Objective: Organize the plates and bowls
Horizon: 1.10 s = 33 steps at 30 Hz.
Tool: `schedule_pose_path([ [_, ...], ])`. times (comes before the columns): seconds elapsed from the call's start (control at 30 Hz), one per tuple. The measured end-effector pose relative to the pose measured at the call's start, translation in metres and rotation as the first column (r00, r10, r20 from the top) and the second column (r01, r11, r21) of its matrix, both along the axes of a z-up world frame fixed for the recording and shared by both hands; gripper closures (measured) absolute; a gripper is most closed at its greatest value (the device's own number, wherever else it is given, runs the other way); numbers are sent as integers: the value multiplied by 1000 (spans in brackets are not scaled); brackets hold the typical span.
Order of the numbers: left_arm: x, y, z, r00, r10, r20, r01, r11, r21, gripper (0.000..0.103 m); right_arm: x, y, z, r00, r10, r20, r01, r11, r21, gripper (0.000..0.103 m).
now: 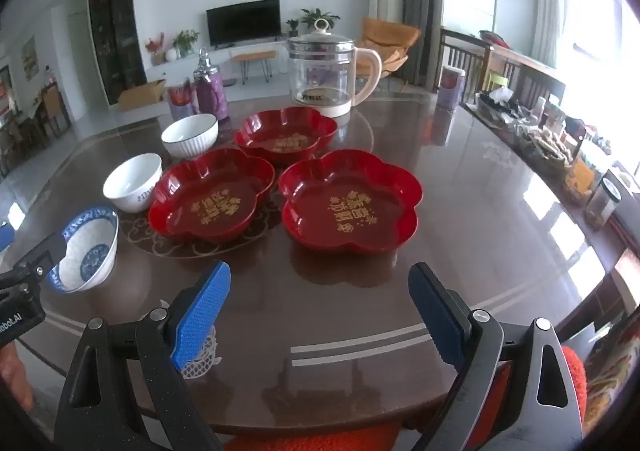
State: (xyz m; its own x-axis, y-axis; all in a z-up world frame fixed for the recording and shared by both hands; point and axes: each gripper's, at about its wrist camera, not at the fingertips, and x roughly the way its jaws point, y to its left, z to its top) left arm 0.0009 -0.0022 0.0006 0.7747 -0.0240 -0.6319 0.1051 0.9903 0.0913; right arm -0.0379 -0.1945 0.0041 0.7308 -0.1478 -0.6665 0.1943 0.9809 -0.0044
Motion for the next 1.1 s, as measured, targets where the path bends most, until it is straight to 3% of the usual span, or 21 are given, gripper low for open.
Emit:
schedule_pose_path([
  [0.3,-8,-3,9,999,-30,18,31,997,-76,0,-1,-2,-2,1000,0,3,0,1000,15,10],
  [0.5,-10,-7,16,997,-51,50,53,997,-54,0,-4,-4,-3,1000,1,5,-1,1000,16,10],
  [0.67,-5,-13,12,998,-51,39,50,999,12,0,-4,-2,-2,1000,1,7,-1,1000,20,10],
  [1.1,-10,-16,18,994,-106,-16,104,993,-63,0,-6,-5,0,1000,-2,11,2,1000,31,10],
])
